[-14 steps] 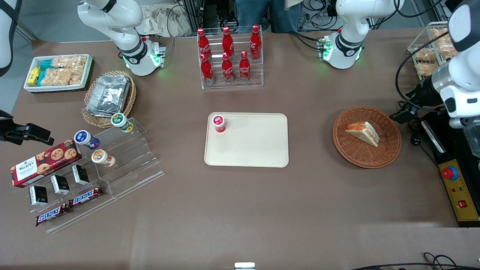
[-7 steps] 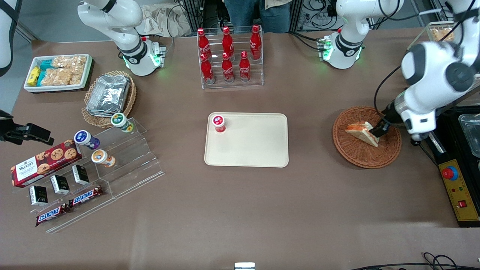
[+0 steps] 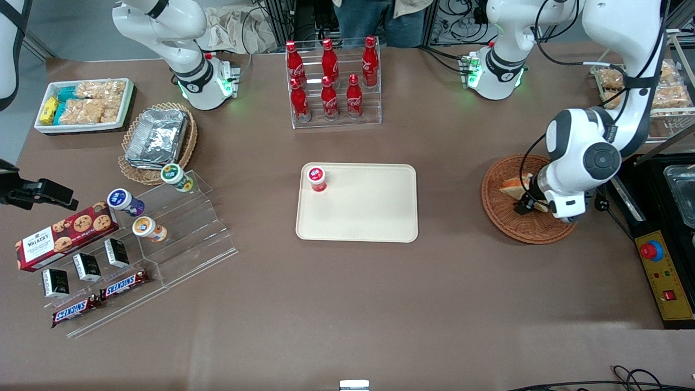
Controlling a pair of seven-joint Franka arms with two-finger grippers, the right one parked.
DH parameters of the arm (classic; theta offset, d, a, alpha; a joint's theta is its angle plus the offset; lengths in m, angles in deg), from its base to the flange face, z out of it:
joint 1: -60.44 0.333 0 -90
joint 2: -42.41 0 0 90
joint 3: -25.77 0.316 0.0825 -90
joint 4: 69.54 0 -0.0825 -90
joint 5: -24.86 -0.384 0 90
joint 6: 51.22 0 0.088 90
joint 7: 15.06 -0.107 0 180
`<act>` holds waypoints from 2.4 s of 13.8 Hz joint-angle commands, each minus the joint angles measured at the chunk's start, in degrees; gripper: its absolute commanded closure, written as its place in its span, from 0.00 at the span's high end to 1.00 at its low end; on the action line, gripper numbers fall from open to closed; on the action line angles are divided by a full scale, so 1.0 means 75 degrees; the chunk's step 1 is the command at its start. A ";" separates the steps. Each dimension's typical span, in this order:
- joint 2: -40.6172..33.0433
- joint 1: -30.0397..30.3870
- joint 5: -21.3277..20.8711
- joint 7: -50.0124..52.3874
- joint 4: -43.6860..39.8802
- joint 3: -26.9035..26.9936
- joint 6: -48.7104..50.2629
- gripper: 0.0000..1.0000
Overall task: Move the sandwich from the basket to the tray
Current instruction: 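Lower the open left gripper over the wrapped sandwich in the basket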
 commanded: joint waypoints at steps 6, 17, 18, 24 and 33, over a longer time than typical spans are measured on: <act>-0.0523 -0.0025 -0.0281 0.0404 0.0247 0.0006 -0.0165 1.00; -0.2424 0.0045 -0.0281 0.0299 0.0434 0.0006 0.1430 1.00; -0.2331 0.0045 -0.0281 0.0299 0.0469 0.0018 0.1278 1.00; -0.1067 0.0068 -0.0269 0.0416 0.1290 0.0065 -0.1112 1.00; -0.0561 0.0385 -0.0258 0.0428 0.1384 0.0053 -0.1688 0.00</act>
